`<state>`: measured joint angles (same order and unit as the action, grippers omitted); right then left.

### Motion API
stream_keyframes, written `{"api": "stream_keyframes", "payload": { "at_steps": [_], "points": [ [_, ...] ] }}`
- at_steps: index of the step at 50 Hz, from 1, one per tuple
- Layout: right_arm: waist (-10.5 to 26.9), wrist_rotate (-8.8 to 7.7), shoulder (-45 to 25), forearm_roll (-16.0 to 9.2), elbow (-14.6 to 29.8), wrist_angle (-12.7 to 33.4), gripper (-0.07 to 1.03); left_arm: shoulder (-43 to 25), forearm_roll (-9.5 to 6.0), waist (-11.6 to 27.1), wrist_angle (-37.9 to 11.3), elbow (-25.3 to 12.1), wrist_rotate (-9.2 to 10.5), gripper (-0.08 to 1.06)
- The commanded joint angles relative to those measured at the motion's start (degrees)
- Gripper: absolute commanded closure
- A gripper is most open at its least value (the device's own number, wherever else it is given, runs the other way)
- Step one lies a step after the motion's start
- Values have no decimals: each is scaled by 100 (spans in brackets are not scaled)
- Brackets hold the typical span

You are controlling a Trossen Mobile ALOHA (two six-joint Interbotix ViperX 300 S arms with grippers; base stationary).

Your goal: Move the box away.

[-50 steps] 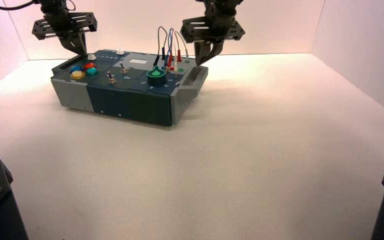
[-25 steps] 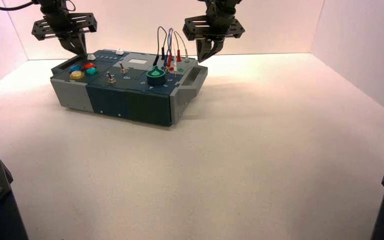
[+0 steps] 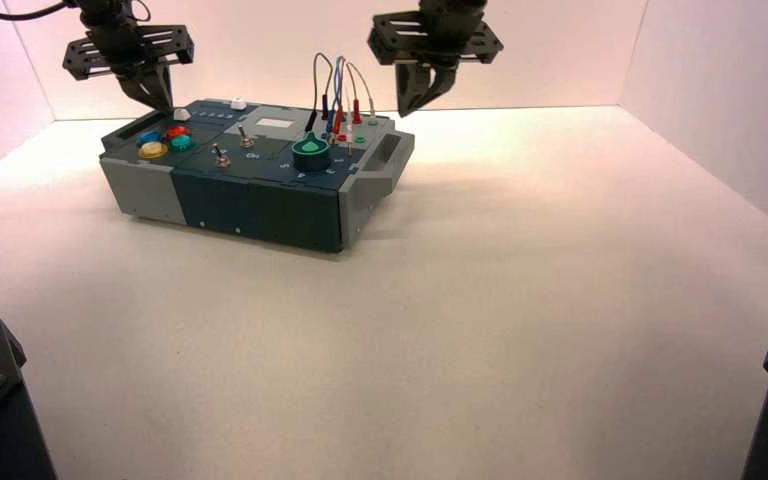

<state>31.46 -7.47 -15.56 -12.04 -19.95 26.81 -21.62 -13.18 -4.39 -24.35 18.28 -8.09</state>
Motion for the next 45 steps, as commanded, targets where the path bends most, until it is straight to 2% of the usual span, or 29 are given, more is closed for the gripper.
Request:
{"api": "stream_keyframes", "payload": {
  "at_steps": [1,13,28,42,45],
  "points": [
    [114,9,211,-88,9,-9,98,167,-9,26,44,-44,-18,100],
    [264,9,-70,-211,-62,-141,98,193,-9,26,70,-44,-26,100],
    [255,0,-483,-211,79,-237,98,220,-9,26,70,-44,-26,100],
    [237,-35,-800,-158,369,-272,98,255,-9,26,79,-88,-26,100],
    [220,-62,-1037,-105,624,-264,98,264,-9,44,79,-132,-26,100]
  ]
}}
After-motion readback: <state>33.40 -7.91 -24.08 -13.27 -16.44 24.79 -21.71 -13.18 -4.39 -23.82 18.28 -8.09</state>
